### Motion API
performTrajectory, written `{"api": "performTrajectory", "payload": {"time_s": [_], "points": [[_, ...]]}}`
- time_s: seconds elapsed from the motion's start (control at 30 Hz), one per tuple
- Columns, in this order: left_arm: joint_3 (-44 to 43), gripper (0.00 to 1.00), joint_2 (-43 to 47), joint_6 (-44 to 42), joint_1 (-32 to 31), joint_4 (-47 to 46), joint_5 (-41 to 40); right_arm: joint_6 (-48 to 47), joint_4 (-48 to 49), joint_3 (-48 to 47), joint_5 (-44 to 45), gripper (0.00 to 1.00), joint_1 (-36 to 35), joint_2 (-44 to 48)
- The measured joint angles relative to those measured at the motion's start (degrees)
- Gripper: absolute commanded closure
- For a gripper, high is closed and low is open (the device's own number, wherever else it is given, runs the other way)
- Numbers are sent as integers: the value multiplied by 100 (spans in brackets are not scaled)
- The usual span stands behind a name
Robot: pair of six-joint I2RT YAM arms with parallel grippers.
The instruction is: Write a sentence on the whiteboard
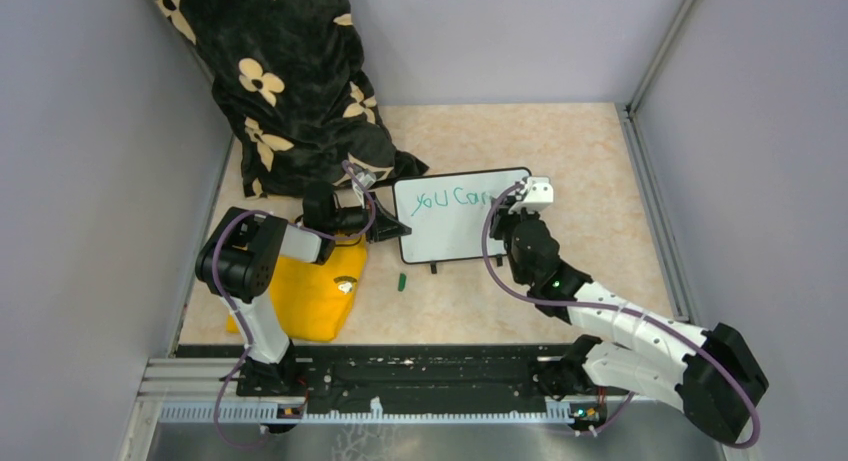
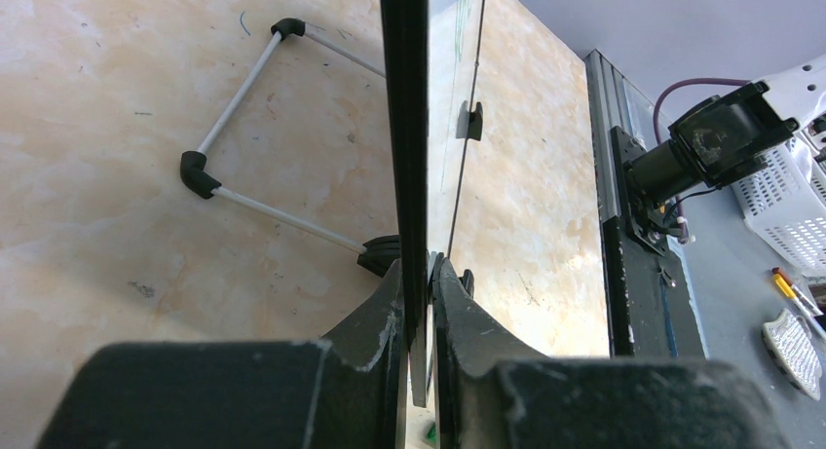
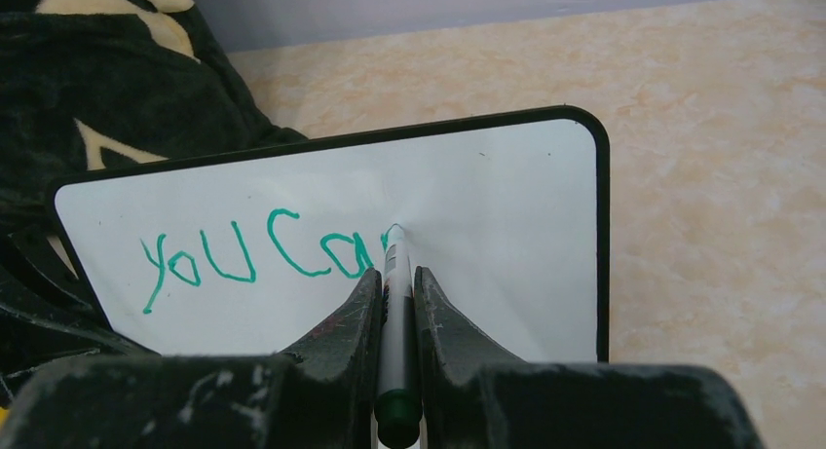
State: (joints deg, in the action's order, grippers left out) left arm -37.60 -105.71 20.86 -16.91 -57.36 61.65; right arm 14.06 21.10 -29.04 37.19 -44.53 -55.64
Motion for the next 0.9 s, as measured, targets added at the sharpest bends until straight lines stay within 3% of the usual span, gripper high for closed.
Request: {"api": "performTrajectory", "payload": {"time_s": [0.9], "points": [[-13, 100, 0, -15, -9, 33, 0, 275, -463, 245, 15, 100, 131, 433]]}}
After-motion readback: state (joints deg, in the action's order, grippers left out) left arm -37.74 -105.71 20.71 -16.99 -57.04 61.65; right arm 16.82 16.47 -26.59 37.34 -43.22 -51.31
